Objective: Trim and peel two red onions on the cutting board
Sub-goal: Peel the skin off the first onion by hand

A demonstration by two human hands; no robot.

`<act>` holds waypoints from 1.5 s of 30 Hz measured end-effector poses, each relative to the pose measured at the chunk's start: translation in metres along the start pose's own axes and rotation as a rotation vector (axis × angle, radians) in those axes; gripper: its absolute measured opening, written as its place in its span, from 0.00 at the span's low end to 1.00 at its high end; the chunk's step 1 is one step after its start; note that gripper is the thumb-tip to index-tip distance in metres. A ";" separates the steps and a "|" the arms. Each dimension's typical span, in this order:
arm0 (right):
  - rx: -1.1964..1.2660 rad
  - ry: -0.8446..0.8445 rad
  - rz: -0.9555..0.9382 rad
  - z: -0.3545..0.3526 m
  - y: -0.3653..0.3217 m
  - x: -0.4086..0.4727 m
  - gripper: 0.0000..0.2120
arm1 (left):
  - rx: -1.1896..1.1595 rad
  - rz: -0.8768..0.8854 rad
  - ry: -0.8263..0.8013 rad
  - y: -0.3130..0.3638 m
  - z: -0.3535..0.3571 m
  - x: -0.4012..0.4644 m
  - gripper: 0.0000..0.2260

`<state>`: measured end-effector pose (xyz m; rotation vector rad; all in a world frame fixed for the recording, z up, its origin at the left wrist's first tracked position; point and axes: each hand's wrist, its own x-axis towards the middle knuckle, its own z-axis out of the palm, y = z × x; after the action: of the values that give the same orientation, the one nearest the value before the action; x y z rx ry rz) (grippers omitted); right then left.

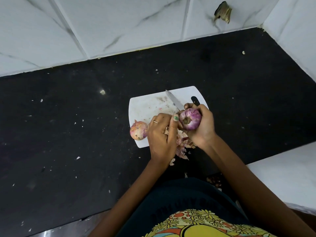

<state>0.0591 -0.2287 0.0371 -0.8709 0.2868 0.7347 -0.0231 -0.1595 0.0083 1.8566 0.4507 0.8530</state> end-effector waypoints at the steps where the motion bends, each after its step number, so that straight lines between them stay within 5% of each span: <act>1: -0.013 0.007 -0.013 -0.001 0.000 0.000 0.13 | -0.021 -0.055 -0.007 0.003 0.000 0.000 0.13; 4: -0.036 0.007 -0.030 -0.001 0.000 -0.001 0.13 | -0.085 -0.192 -0.094 0.010 0.002 0.004 0.04; 8: 0.005 -0.019 -0.021 0.005 0.002 -0.006 0.18 | -0.349 -0.262 -0.326 0.011 0.013 0.002 0.15; 15: 0.012 -0.009 -0.008 0.016 0.004 -0.018 0.33 | -0.286 -0.249 -0.198 0.012 0.031 -0.006 0.12; 21: 0.102 0.077 0.011 0.010 0.011 -0.012 0.18 | -0.266 -0.221 -0.112 0.004 0.032 0.000 0.16; 27: 0.138 0.120 0.083 0.005 0.007 -0.009 0.18 | -0.378 -0.343 -0.229 0.002 0.026 -0.003 0.18; 33: 0.127 0.126 0.137 0.004 0.005 -0.010 0.21 | -0.125 -0.188 -0.438 0.000 0.022 -0.009 0.21; 45: 0.074 0.095 0.175 0.002 0.012 -0.008 0.17 | -0.148 -0.373 -0.216 0.002 0.029 0.002 0.13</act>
<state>0.0450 -0.2260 0.0357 -0.8181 0.4762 0.8406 -0.0003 -0.1775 0.0033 1.6369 0.5588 0.4188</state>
